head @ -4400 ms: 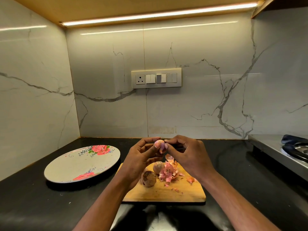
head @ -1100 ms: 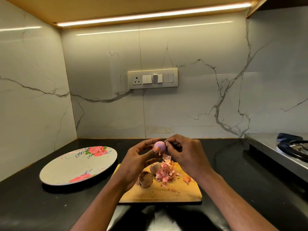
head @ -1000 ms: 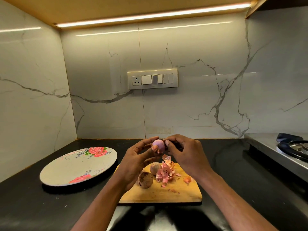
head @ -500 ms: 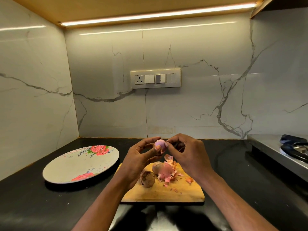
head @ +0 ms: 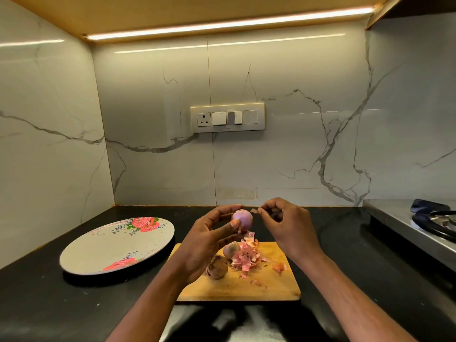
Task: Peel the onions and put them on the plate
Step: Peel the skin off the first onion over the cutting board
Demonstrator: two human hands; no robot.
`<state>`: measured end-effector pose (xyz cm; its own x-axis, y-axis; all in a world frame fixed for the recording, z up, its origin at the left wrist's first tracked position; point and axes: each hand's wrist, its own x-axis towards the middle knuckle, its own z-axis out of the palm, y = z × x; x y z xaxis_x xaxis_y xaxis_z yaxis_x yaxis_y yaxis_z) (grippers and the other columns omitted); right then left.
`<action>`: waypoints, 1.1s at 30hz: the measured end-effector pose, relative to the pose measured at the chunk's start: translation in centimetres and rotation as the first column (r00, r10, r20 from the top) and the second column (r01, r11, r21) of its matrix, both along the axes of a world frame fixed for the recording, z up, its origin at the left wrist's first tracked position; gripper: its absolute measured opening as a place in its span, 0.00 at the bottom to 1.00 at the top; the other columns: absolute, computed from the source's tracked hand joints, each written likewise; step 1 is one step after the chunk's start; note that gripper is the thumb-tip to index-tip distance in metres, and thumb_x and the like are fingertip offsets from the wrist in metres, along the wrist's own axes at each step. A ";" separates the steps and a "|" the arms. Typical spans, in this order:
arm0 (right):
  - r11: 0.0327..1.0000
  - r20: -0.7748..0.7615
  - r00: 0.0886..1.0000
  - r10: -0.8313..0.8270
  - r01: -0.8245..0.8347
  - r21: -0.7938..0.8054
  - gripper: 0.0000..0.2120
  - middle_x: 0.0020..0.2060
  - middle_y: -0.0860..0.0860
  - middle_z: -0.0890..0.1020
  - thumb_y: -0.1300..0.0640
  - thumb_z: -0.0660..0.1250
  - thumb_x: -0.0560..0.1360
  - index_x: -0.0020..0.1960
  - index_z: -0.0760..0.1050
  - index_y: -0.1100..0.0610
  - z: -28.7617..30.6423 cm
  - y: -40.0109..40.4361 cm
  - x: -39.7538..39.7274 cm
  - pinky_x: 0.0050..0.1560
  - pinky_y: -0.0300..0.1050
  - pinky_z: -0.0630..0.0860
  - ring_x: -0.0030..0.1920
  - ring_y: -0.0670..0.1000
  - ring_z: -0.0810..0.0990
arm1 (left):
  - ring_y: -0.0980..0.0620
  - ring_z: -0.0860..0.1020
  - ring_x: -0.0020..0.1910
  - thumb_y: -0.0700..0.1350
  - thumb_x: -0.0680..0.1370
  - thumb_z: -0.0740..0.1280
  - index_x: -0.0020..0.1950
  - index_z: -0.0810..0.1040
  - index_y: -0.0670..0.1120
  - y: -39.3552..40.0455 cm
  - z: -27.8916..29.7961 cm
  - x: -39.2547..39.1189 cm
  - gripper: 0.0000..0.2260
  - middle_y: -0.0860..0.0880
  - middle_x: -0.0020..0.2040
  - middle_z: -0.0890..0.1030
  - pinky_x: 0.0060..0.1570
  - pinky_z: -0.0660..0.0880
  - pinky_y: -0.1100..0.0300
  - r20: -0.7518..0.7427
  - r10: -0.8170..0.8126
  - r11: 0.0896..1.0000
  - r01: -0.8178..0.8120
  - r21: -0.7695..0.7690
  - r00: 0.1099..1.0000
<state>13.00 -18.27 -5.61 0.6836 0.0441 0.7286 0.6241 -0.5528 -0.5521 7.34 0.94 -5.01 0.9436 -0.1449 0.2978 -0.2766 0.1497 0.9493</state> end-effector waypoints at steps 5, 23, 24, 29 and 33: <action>0.986 -0.090 0.989 0.113 -0.123 -0.110 0.07 0.44 0.41 0.84 0.53 0.71 0.77 0.55 0.83 0.50 -0.3 0.4 -0.2 0.43 0.25 0.74 0.43 0.37 0.80 | 0.46 0.84 0.53 0.41 0.76 0.68 0.64 0.79 0.45 0.1 0.1 -0.1 0.16 0.45 0.56 0.84 0.49 0.80 0.59 -0.005 0.016 0.998 -0.016 -0.058 1.000; 0.977 -0.011 0.977 0.212 -0.212 -0.010 0.09 0.43 0.43 0.86 0.50 0.72 0.76 0.54 0.86 0.52 0.3 1.1 -1.3 0.43 0.31 0.78 0.44 0.41 0.83 | 0.46 0.84 0.53 0.45 0.73 0.70 0.64 0.78 0.47 0.1 -0.1 0.3 0.18 0.44 0.56 0.84 0.50 0.80 0.59 0.004 0.105 0.994 -0.105 -0.034 0.994; 0.978 -0.007 0.978 0.208 -0.208 -0.011 0.09 0.43 0.44 0.87 0.50 0.72 0.76 0.54 0.86 0.52 0.3 1.2 -1.3 0.42 0.30 0.77 0.44 0.41 0.83 | 0.46 0.84 0.54 0.45 0.73 0.70 0.63 0.78 0.47 0.1 -0.1 0.3 0.18 0.44 0.56 0.84 0.50 0.80 0.59 0.005 0.106 0.994 -0.106 -0.034 0.994; 0.978 -0.022 0.978 0.206 -0.206 0.031 0.07 0.41 0.44 0.86 0.51 0.72 0.76 0.51 0.86 0.53 0.3 1.4 -1.5 0.38 0.28 0.75 0.42 0.41 0.83 | 0.46 0.84 0.54 0.45 0.73 0.70 0.63 0.79 0.47 0.1 -0.1 0.2 0.18 0.46 0.54 0.85 0.49 0.80 0.59 -0.002 0.097 0.995 -0.097 -0.035 0.995; 0.976 -0.035 0.977 0.209 -0.206 0.067 0.06 0.40 0.43 0.85 0.53 0.73 0.76 0.50 0.86 0.53 0.1 1.5 -1.4 0.38 0.28 0.75 0.43 0.38 0.82 | 0.46 0.84 0.54 0.44 0.73 0.69 0.63 0.79 0.47 0.2 -0.1 0.2 0.18 0.45 0.56 0.84 0.49 0.80 0.59 -0.008 0.086 0.996 -0.087 -0.038 0.996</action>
<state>11.64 -16.76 -5.51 0.6941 0.1435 0.7054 0.6974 -0.3770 -0.6095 7.57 1.14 -5.15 0.9541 -0.0511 0.2951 -0.2836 0.1619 0.9452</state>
